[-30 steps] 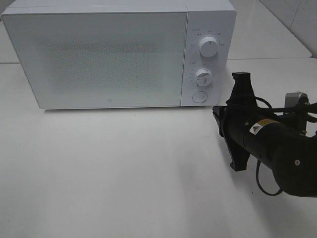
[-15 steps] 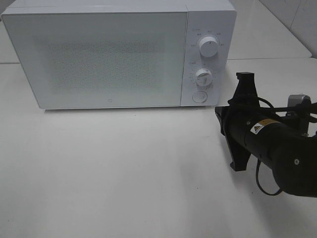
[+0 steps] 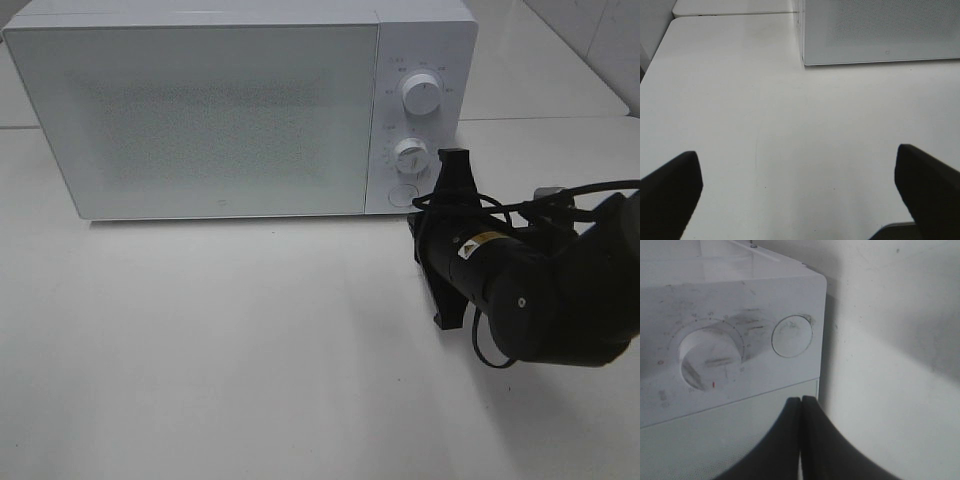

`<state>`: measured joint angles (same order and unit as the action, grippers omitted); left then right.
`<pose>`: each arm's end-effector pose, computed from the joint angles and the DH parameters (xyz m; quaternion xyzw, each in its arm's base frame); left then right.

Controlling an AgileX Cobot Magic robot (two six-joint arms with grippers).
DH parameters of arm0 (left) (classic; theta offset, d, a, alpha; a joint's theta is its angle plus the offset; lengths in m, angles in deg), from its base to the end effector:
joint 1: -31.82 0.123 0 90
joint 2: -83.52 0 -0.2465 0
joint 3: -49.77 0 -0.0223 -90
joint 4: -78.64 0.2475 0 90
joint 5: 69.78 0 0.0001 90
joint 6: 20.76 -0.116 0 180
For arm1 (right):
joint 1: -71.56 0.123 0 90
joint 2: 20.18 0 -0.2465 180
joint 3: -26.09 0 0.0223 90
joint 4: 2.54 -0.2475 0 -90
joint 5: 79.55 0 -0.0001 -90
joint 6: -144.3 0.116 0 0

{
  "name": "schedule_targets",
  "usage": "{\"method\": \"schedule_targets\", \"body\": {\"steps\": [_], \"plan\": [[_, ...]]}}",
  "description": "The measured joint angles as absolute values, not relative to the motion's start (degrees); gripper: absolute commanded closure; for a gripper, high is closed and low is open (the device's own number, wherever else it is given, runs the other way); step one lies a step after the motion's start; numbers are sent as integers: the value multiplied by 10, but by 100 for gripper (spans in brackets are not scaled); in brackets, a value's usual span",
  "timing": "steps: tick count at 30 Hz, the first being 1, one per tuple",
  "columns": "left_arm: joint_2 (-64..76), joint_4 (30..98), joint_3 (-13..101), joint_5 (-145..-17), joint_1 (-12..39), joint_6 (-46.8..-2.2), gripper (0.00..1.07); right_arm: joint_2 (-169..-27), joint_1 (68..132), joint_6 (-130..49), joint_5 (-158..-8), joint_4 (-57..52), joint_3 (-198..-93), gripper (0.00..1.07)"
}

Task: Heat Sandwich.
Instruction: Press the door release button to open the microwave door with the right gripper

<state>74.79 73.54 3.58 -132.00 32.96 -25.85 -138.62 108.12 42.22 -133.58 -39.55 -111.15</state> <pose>0.0492 -0.0082 0.2682 0.0322 0.8518 -0.0160 0.5226 0.2836 0.1400 0.0722 0.5525 0.6071 0.4214 0.3854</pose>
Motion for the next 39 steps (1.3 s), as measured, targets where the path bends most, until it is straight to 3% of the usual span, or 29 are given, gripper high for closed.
{"method": "schedule_targets", "body": {"steps": [18,39], "plan": [[748,735,36,-1320,330,-259,9,-1479,1020,419,-1294,-363,-1235,107],[748,735,36,-1320,330,-259,9,-1519,999,396,-1277,-361,-1281,107]]}}
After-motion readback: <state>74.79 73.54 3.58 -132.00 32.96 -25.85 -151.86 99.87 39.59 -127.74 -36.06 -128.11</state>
